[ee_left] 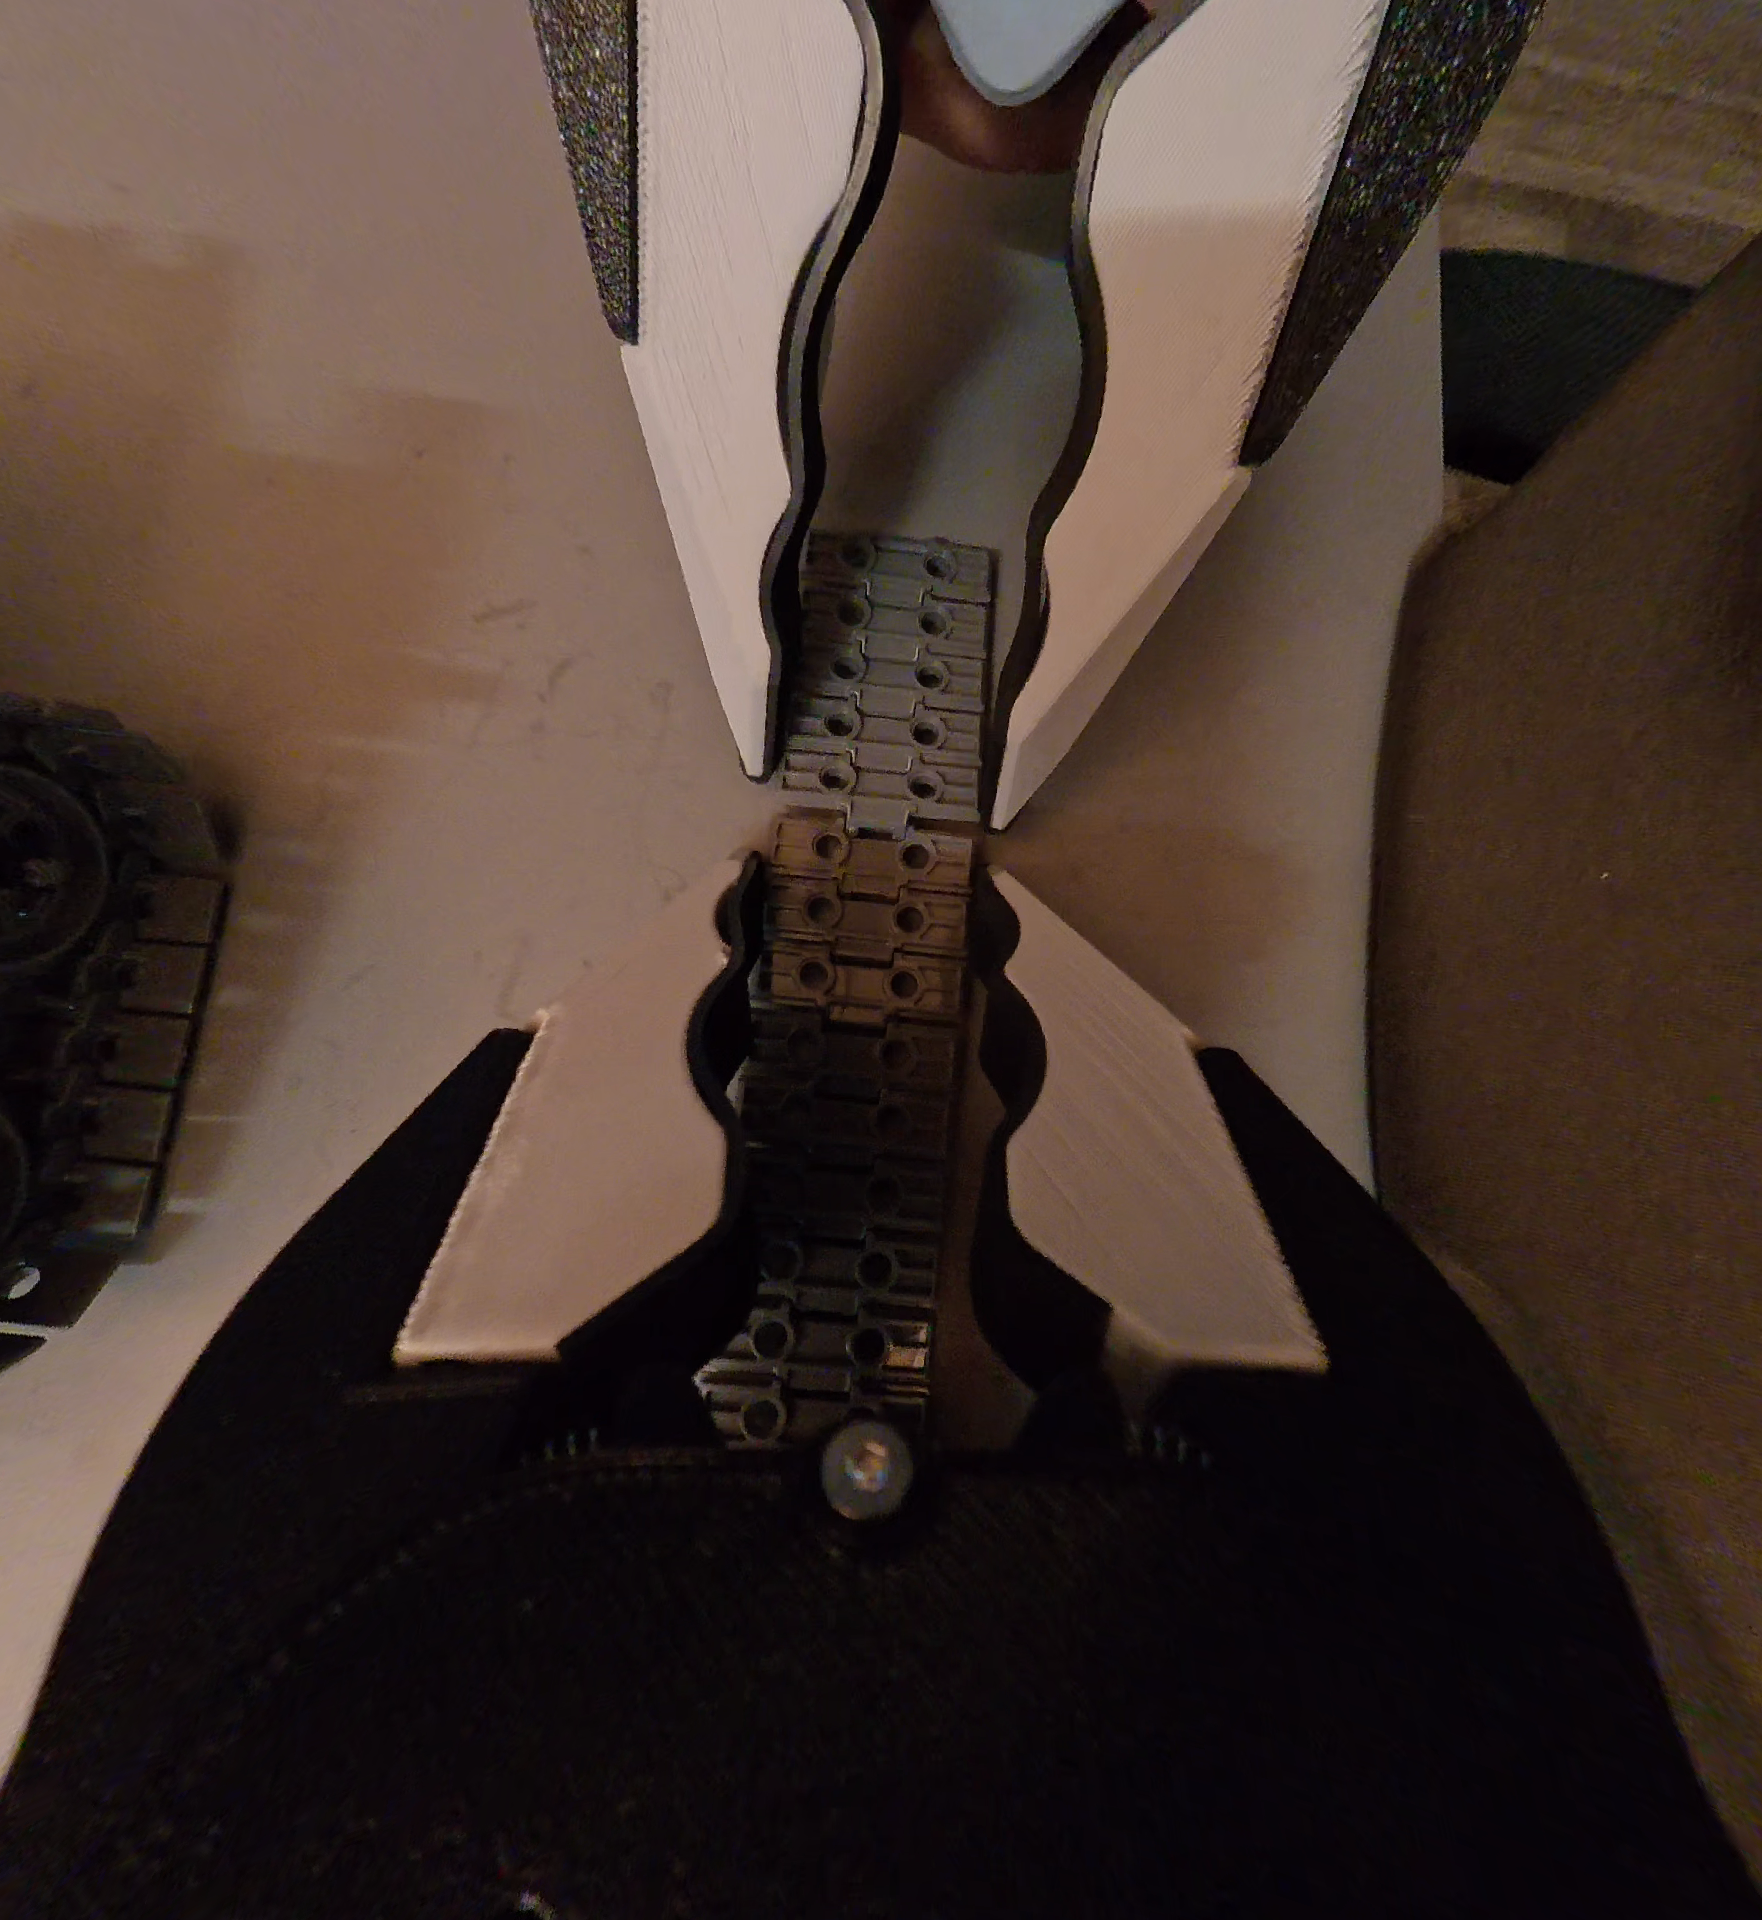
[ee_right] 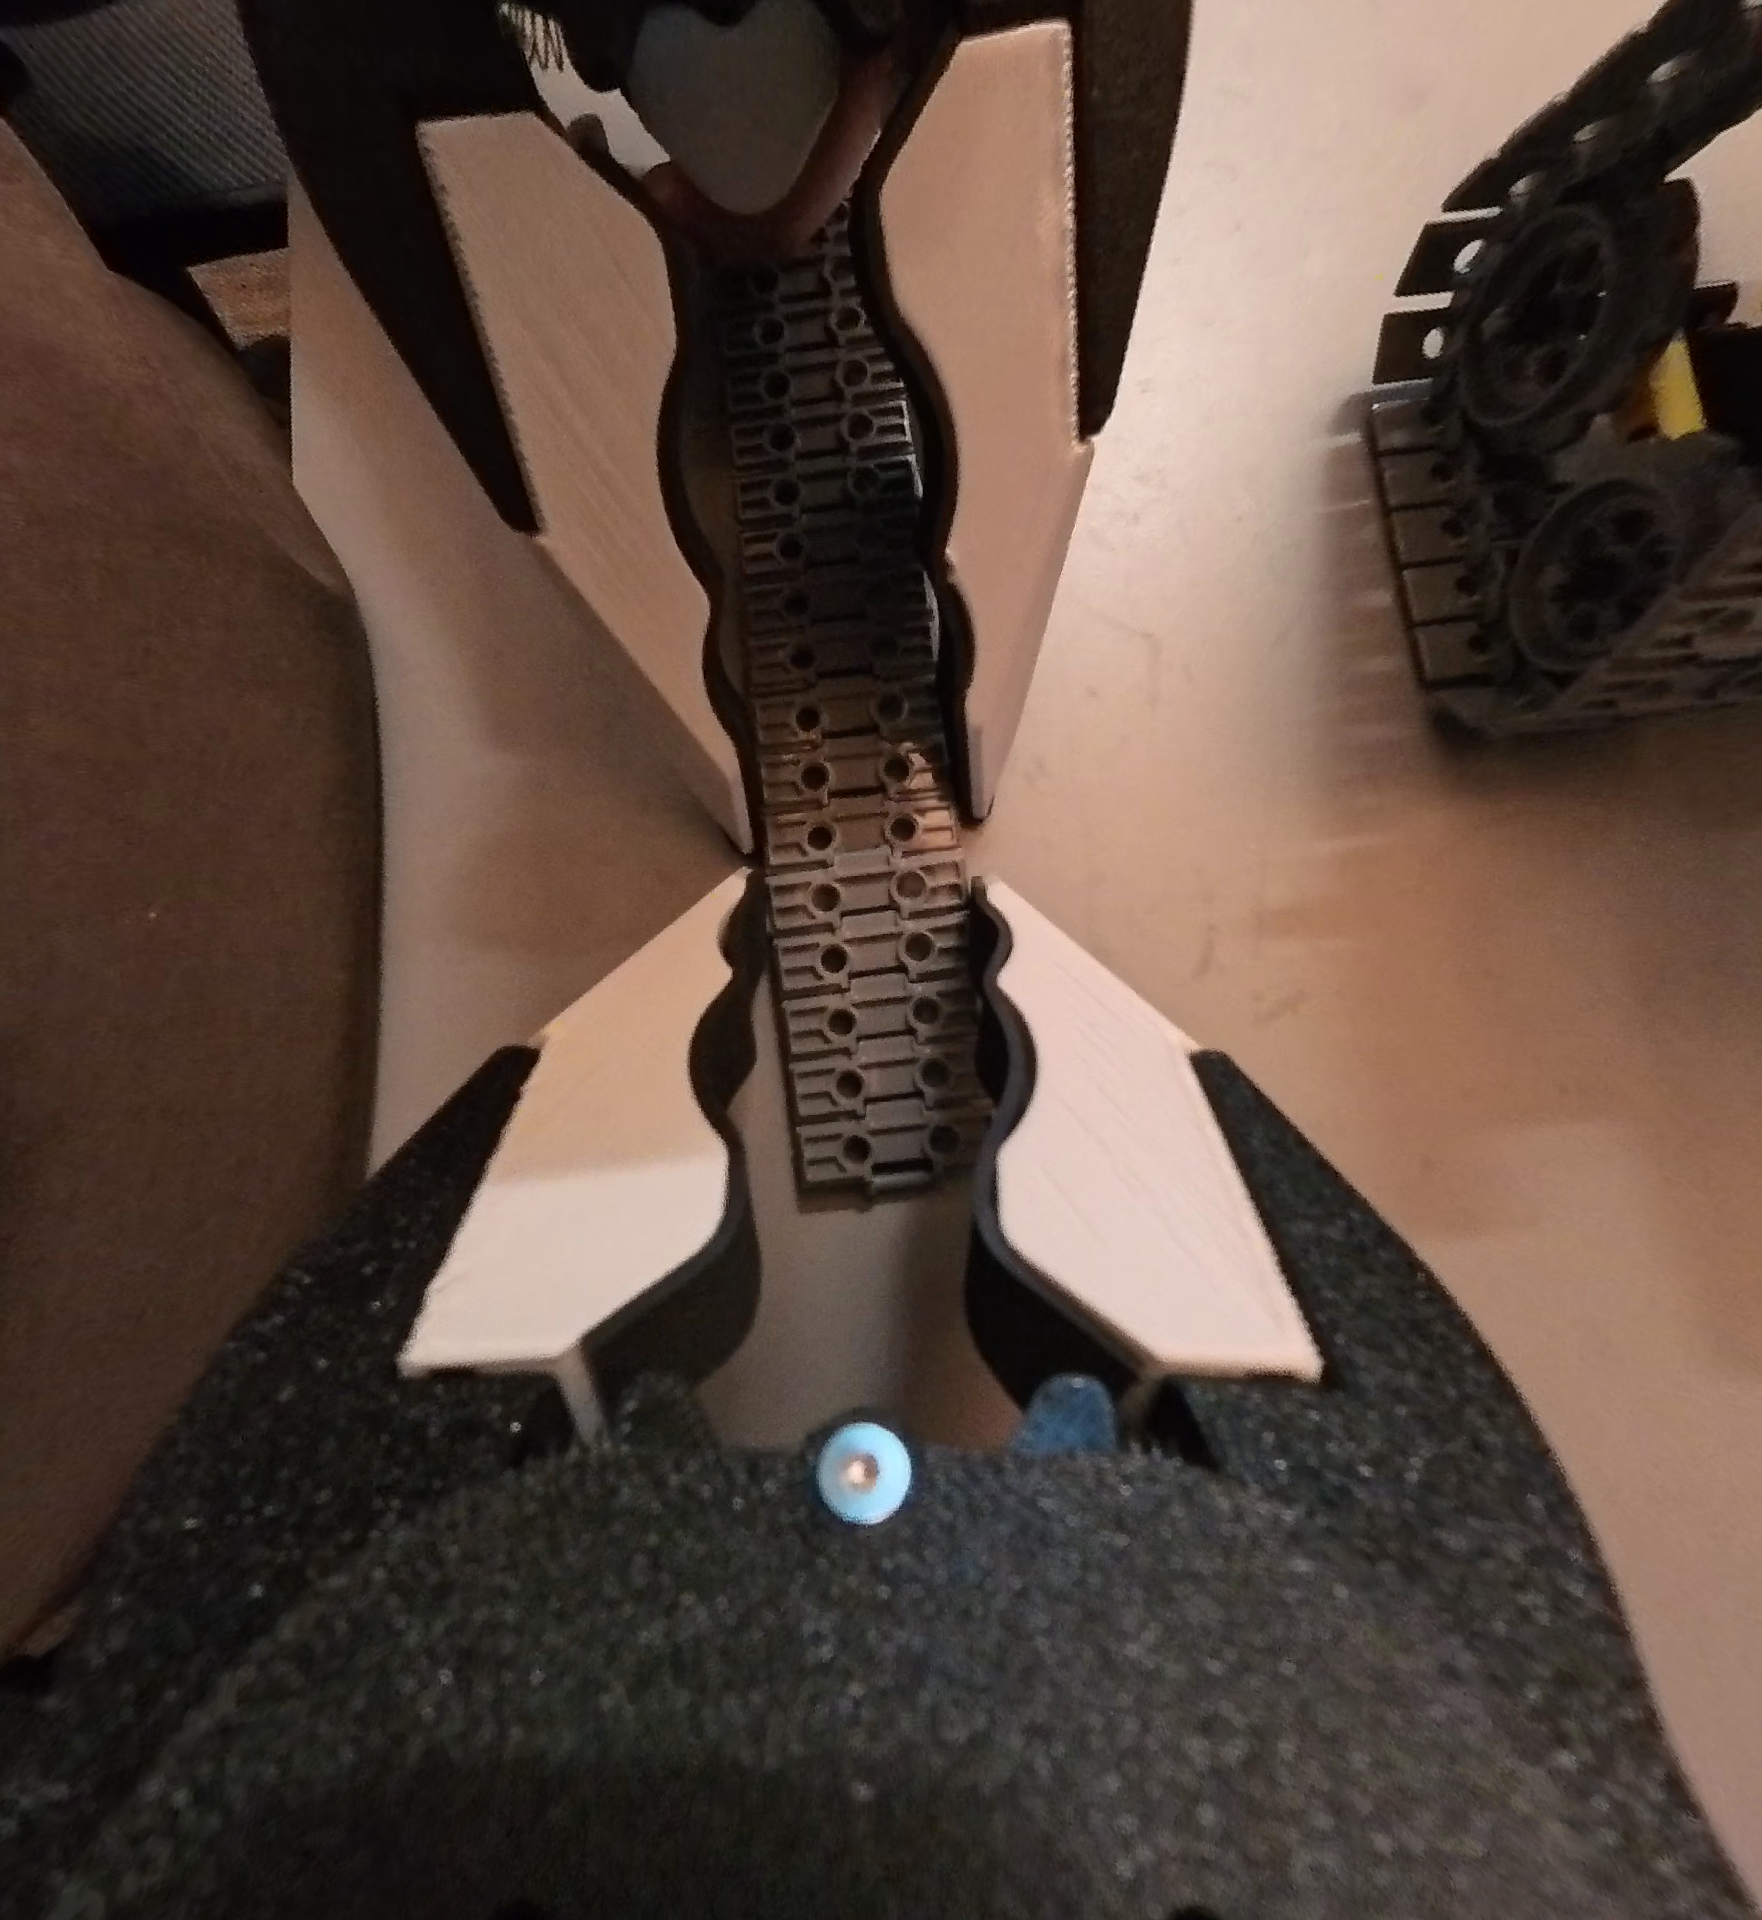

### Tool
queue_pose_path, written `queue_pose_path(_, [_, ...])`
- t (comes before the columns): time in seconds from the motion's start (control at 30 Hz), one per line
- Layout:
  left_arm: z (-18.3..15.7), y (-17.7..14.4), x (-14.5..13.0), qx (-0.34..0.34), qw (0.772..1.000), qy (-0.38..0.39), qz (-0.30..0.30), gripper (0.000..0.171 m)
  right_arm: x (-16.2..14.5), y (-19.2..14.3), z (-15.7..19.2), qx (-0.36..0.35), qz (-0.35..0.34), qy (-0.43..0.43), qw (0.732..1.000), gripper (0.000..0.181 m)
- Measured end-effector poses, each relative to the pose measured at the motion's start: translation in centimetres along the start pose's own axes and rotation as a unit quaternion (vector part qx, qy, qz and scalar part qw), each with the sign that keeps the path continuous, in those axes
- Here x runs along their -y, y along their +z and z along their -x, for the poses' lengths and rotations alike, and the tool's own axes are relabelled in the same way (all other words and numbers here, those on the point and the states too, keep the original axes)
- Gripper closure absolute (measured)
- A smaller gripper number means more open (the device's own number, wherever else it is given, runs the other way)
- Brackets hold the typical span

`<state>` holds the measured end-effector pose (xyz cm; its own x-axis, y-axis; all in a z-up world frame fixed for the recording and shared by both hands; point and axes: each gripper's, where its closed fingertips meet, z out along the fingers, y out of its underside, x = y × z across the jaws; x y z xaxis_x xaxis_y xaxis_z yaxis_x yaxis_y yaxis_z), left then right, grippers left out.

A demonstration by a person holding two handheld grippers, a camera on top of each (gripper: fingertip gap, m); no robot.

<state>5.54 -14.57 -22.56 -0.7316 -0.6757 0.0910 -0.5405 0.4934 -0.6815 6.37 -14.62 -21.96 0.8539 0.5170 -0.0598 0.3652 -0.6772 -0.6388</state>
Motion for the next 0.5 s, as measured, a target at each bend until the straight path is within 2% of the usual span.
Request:
queue_pose_path(0.13, [0.0, 0.0, 0.0, 0.002, 1.0, 0.002, 0.0, 0.133, -0.1, 0.0, 0.0, 0.002, 0.007, 0.006, 1.0, 0.142])
queue_pose_path(0.23, [0.0, 0.0, 0.0, 0.002, 1.0, 0.002, 0.0, 0.133, -0.7, 0.1, -0.4, -0.019, 0.03, -0.003, 0.999, 0.128])
queue_pose_path(0.3, [0.0, 0.0, 0.0, 0.001, 1.0, 0.001, 0.0, 0.134, -0.4, -0.2, -0.6, -0.031, 0.025, -0.01, 0.999, 0.127])
queue_pose_path(0.37, [0.0, 0.0, 0.0, 0.001, 1.0, 0.001, 0.0, 0.134, 0.5, -0.6, -0.3, -0.024, -0.001, -0.002, 1.0, 0.135])
queue_pose_path(0.5, [0.0, 0.0, 0.0, 0.001, 1.0, 0.004, 0.001, 0.133, 1.5, -1.1, -0.4, -0.009, -0.036, 0.027, 0.999, 0.174])
